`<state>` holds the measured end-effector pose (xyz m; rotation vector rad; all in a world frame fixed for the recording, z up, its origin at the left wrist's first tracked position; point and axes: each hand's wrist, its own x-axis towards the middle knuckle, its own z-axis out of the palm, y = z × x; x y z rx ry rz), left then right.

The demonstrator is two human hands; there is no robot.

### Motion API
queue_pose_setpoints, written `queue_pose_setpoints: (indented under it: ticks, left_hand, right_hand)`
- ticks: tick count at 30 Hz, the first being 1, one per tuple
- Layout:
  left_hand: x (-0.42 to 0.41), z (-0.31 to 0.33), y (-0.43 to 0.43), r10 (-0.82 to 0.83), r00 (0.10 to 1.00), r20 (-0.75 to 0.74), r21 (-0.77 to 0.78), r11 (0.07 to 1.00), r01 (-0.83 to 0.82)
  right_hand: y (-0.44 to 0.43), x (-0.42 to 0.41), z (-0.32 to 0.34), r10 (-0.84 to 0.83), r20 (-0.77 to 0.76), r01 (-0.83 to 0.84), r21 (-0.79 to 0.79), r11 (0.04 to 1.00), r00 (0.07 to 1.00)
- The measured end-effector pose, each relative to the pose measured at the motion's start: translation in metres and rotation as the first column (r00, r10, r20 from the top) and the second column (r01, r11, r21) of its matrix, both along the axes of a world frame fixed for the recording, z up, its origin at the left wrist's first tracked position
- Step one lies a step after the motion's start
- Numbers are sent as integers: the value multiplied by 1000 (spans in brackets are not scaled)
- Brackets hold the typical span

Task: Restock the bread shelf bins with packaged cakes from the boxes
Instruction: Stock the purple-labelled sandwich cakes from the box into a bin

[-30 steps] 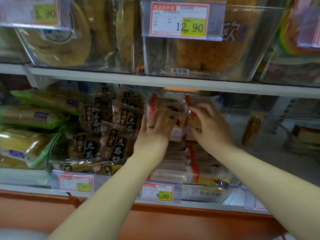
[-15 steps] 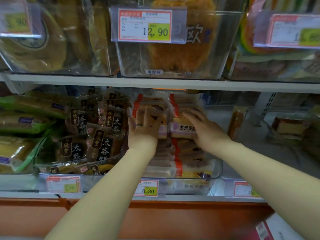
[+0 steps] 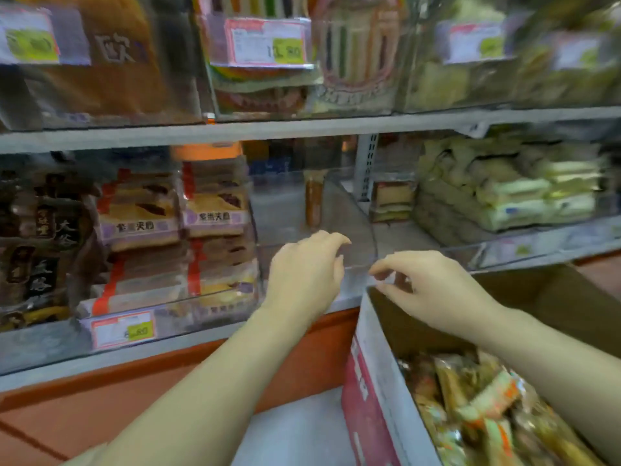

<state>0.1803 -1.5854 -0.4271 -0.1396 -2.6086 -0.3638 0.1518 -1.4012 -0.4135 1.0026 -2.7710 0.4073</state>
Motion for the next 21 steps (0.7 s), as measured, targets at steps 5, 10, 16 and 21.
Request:
queue_pose_setpoints:
  ticks: [5,10,16,21]
  left_hand:
    - [-14,-9,98,-214,977,12,14,977,214]
    - [-32,-31,179,-334,920,204,-61,934,352]
    - [-53,-78,253,-440,732,521,-55,838,543]
    - [-67,-129,288,-375,406,833,-61,667,742]
  right_hand:
    - [114,13,-20,-209,33,210,-19,978,977]
    - [185,12,-46,-338,109,344,-43,938,935]
    - [248,0,-74,-419,321,400,126,908,849]
    - [278,-7,-91,-451,499,343,297,891,740]
